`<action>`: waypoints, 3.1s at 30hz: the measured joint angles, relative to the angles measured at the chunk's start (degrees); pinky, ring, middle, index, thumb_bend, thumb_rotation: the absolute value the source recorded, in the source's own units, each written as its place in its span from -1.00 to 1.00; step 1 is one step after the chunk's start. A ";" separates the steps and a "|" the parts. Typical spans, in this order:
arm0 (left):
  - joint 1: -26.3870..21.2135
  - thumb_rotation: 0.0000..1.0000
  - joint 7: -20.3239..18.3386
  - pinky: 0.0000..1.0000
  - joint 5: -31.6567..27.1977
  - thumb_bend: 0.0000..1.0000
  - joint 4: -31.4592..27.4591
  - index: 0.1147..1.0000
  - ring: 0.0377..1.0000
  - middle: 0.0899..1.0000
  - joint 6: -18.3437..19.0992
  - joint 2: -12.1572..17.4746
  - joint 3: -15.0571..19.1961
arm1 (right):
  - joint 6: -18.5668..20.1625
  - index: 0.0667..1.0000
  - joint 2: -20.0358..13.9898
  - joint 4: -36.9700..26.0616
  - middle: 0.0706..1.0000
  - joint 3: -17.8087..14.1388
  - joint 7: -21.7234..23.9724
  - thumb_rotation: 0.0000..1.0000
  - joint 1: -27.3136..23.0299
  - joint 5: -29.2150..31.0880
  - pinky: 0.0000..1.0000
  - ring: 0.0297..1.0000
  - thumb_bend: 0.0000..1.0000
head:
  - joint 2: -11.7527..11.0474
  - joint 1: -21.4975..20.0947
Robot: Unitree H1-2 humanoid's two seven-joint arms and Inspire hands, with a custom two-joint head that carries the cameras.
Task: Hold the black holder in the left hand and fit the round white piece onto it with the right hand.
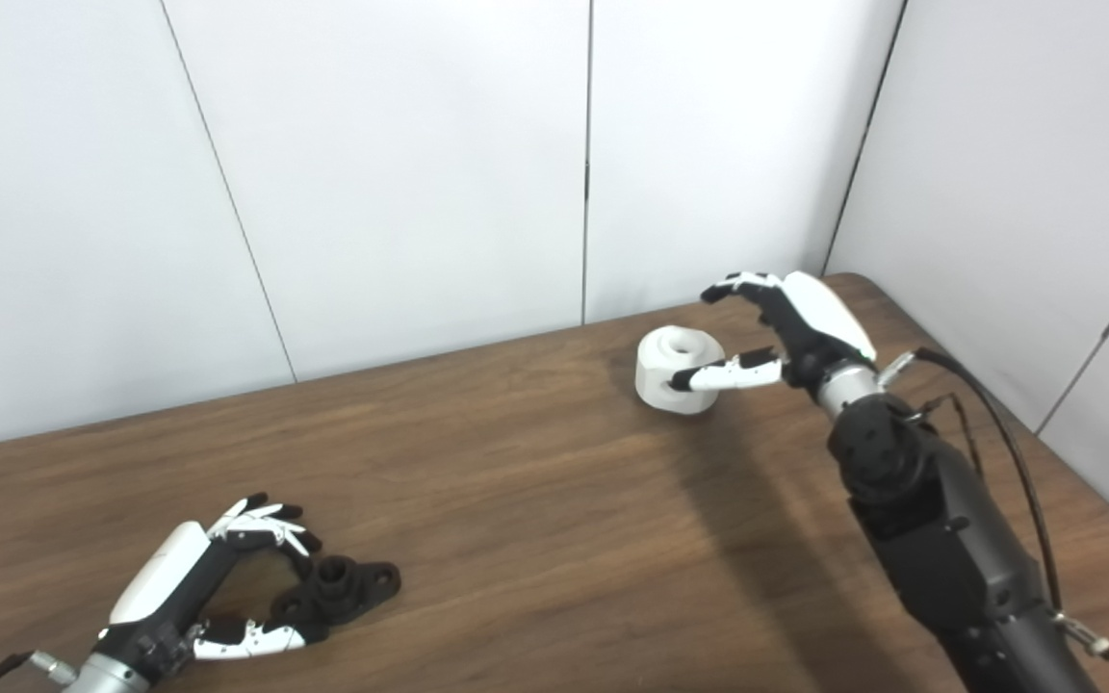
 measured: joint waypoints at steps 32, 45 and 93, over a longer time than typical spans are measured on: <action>0.46 -0.91 -3.60 0.93 -0.19 0.04 -1.55 -0.17 0.69 0.26 0.51 0.01 2.25 | -2.13 0.58 -0.51 5.50 0.82 0.89 -2.44 -0.11 -2.00 -1.72 0.72 0.96 0.74 | -0.62 -2.11; 1.63 -0.91 -4.60 0.96 -0.25 0.04 -3.11 -0.17 0.70 0.26 1.07 0.00 3.34 | -2.19 0.59 -0.62 7.98 0.83 2.56 -2.39 -0.13 -2.50 -1.99 0.65 0.96 0.76 | -0.26 -1.85; 4.26 -0.91 -8.16 0.97 -1.55 0.04 -8.37 -0.17 0.69 0.23 2.77 1.20 6.70 | -9.59 -0.11 1.94 21.20 0.57 7.14 -14.19 -0.73 -5.78 -7.35 0.70 0.86 0.05 | 0.88 -0.62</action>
